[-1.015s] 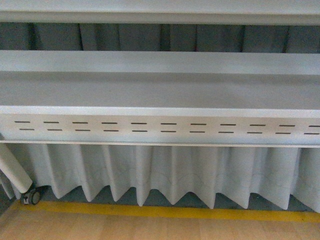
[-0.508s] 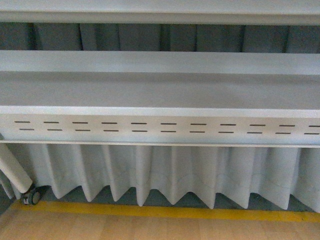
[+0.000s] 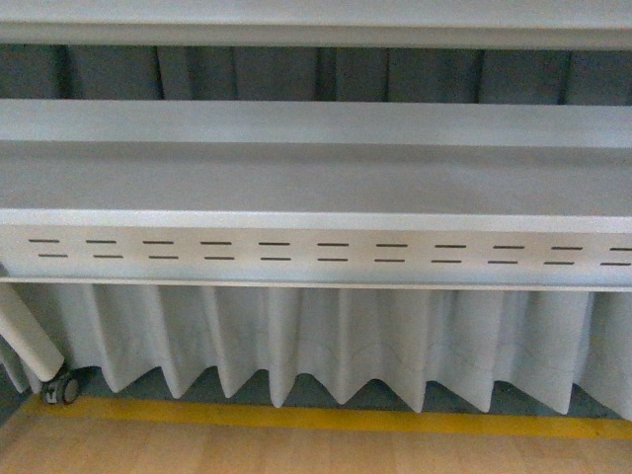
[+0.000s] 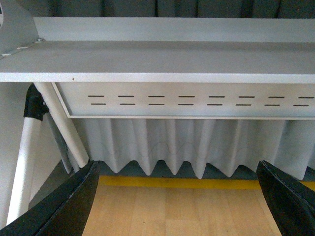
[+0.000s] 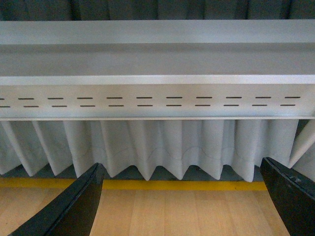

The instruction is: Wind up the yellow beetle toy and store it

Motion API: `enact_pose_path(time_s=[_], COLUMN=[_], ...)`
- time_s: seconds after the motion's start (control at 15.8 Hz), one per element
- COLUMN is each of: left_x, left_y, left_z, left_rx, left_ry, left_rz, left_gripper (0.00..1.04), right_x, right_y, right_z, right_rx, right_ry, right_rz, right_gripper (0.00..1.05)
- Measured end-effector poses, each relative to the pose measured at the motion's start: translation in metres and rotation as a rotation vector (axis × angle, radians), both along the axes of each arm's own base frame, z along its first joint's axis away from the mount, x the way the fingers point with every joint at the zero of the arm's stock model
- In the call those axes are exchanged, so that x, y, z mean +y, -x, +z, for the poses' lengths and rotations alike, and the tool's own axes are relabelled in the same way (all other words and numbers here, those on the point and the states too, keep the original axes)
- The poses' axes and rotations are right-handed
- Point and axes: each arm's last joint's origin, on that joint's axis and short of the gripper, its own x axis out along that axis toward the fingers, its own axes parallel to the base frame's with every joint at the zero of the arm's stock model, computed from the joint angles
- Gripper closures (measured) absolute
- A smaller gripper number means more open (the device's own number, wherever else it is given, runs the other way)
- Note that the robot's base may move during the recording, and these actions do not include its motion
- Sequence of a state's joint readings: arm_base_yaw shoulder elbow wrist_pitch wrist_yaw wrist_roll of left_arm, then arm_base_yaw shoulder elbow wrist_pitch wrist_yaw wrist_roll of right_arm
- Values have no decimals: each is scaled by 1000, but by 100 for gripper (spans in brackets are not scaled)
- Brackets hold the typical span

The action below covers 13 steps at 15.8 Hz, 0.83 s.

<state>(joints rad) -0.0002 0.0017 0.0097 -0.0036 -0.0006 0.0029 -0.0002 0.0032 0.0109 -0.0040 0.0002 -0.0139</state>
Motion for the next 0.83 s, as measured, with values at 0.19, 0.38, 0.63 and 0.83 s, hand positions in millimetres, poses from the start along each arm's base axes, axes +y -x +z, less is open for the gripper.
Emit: enact_pose_path(time_s=[0.19, 0.38, 0.63, 0.83], left_x=[0, 0, 0, 0], left_y=[0, 0, 0, 0], left_z=[0, 0, 0, 0], left_rx=[0, 0, 3, 1], left_ry=[0, 0, 0, 0], left_rz=[0, 0, 0, 0], left_gripper=[7, 7, 7, 7], right_x=[0, 0, 0, 0], right_y=[0, 0, 0, 0], right_z=[0, 0, 0, 0], right_rx=[0, 0, 3, 2], right_ry=[0, 0, 0, 0], right_rz=[0, 0, 0, 0], right_gripper=[7, 7, 7, 7])
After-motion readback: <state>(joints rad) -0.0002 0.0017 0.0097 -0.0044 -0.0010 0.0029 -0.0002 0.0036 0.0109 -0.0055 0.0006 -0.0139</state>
